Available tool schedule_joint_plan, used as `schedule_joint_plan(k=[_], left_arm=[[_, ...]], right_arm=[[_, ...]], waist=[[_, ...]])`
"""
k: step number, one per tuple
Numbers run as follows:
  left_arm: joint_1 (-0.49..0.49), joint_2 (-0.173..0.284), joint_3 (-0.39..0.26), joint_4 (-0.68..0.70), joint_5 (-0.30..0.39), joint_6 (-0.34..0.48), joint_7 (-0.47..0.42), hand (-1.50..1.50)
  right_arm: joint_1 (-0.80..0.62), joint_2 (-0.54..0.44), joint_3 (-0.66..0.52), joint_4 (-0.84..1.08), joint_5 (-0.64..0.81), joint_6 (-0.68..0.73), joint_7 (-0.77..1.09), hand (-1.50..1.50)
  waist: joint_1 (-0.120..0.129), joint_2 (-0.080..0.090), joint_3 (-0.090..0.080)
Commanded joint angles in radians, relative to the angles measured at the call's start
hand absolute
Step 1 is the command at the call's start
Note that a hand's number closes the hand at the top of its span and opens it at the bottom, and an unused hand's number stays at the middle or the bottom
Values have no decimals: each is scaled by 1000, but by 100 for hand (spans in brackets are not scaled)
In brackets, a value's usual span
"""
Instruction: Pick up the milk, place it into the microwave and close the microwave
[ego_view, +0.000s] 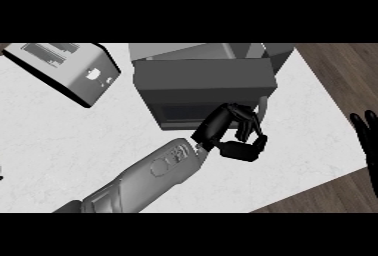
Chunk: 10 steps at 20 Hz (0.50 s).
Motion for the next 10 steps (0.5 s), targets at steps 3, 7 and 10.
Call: schedule_joint_plan(k=[3, 7, 10], left_arm=[[-104, 0, 21, 56, 60, 40, -16, 150], [-162, 0, 44, 96, 97, 44, -13, 150], [-195, 0, 56, 121, 125, 56, -12, 150]], right_arm=[[-26, -26, 13, -28, -38, 29, 42, -150], [-41, -54, 5, -41, -62, 40, 72, -150], [-58, -63, 0, -54, -78, 45, 77, -150]], waist=[[-54, 13, 3], [-80, 22, 3], [-99, 26, 4]])
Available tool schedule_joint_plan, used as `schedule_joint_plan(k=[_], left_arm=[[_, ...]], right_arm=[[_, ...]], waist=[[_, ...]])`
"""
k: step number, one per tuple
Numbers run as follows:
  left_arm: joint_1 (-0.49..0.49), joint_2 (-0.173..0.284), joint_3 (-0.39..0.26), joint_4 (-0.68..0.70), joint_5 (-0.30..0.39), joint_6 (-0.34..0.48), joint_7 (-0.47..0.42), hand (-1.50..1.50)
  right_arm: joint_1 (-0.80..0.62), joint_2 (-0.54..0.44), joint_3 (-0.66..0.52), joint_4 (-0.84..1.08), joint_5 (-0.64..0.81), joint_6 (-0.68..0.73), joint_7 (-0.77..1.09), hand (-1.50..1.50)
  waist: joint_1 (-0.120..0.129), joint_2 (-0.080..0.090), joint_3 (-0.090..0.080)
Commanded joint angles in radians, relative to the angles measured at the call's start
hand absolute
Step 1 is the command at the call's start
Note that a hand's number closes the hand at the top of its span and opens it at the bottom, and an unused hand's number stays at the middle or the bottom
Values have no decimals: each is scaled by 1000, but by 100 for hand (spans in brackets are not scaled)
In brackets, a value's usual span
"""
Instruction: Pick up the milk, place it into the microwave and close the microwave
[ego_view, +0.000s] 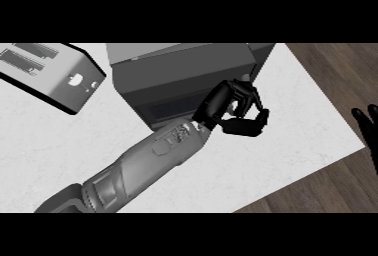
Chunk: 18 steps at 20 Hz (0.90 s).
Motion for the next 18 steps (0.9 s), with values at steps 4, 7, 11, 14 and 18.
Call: schedule_joint_plan(k=[4, 7, 11, 14, 18], left_arm=[[-95, -7, 29, 71, 54, 21, 1, 150], [-109, -7, 21, 91, 65, 32, -6, 150], [-115, -7, 32, 93, 94, 52, -20, 150], [-111, -7, 36, 85, 116, 66, -33, 150], [-112, -6, 28, 86, 127, 94, -46, 150]], right_arm=[[-18, -34, -16, -13, -43, 18, 33, -150], [-45, -56, -24, -19, -53, 21, 52, -150], [-50, -74, -38, -18, -72, 18, 74, -150], [-69, -93, -51, -19, -81, 24, 82, -150], [-79, -111, -67, -9, -93, 26, 93, -150]], waist=[[-55, 13, 3], [-63, 20, 2], [-68, 14, 2], [-84, 18, 3], [-91, 18, 6]])
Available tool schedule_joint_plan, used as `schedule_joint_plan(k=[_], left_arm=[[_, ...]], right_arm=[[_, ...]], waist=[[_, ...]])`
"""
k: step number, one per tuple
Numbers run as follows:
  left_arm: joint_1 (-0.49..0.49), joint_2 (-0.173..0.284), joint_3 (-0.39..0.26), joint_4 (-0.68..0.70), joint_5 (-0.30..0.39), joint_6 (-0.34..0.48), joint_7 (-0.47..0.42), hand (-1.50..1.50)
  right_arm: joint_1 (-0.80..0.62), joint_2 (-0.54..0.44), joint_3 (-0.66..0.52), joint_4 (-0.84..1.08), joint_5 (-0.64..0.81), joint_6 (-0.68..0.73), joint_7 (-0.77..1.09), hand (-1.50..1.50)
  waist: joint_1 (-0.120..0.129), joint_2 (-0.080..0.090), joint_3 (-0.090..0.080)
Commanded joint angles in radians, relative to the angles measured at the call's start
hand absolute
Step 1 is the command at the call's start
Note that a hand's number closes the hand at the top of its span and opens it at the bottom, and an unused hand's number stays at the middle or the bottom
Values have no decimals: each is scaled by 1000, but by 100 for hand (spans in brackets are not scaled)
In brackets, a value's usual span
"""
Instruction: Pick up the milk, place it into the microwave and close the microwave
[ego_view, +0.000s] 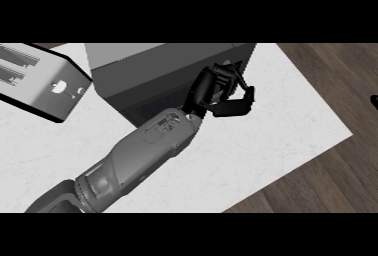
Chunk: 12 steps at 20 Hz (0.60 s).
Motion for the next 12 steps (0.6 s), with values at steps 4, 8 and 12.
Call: schedule_joint_plan(k=[4, 8, 12], left_arm=[[-86, -39, -27, 47, -4, 6, -7, 150], [-91, -39, -28, 43, 9, 36, -14, 150], [-79, -39, -35, 43, 22, 50, -29, 150]], right_arm=[[-32, -44, -29, 3, -15, 1, 29, -150], [-44, -59, -38, 10, -36, 11, 39, -150], [-57, -54, -48, 13, -69, 7, 41, -150]], waist=[[-25, 12, 5], [-40, 13, 8], [-39, 14, 8]])
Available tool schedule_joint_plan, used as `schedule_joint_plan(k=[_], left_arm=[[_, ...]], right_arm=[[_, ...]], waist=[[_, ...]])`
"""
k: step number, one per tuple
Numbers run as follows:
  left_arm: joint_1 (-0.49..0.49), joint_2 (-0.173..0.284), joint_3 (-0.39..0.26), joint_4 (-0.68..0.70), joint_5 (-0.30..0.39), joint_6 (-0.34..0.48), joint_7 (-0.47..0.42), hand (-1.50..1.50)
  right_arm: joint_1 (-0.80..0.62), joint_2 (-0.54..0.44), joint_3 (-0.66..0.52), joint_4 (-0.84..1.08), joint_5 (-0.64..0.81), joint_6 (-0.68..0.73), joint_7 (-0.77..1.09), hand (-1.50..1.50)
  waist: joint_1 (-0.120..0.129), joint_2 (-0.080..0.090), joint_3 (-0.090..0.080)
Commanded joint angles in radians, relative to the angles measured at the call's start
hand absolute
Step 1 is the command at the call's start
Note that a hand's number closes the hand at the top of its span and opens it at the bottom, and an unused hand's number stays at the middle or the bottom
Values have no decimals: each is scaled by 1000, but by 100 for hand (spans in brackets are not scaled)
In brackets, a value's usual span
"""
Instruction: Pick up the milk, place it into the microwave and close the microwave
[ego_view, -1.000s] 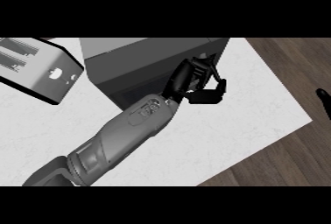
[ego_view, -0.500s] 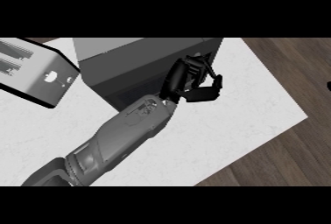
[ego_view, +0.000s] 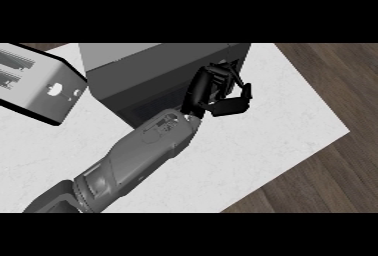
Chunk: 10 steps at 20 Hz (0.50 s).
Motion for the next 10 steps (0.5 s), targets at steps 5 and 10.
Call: schedule_joint_plan(k=[5, 10], left_arm=[[-88, -48, -25, 56, -2, 3, 4, 150], [-96, -48, -25, 51, 15, 15, -1, 150]], right_arm=[[-21, -25, -13, 5, -45, 9, 27, -150], [-32, -30, -20, 15, -72, 12, 35, -150]], waist=[[-32, 13, 5], [-35, 14, 6]])
